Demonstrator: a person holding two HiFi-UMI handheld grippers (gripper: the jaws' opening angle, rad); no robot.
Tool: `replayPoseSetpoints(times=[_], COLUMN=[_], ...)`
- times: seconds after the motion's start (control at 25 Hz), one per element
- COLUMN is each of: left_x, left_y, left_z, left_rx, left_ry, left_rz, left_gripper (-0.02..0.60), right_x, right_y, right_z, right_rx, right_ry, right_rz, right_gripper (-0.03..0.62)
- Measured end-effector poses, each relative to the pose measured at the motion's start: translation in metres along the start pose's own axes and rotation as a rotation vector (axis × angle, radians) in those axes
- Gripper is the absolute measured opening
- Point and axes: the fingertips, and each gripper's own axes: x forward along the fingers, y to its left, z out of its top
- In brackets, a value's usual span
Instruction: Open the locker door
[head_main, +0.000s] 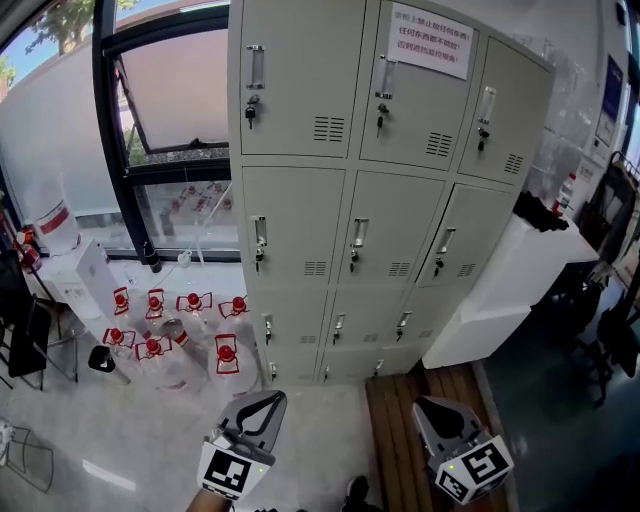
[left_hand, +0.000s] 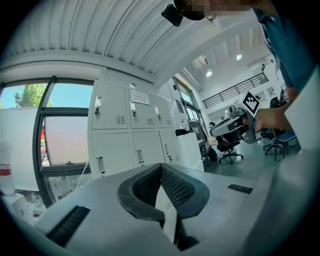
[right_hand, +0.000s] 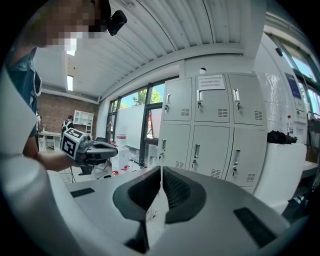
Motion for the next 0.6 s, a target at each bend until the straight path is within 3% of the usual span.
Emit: replayPoseSetpoints(times=[0.6], left_x=[0.056], left_y=[0.027], left_z=[-0.006], left_rx=[0.014], left_ry=[0.068], left_rz=[0.148], left_gripper=[0.017], right_x=[0.083], right_y=[-0.066], right_z=[0.006], right_rx=[0.009], right_ry=[-0.033], right_rz=[0.173], right_gripper=[0.038])
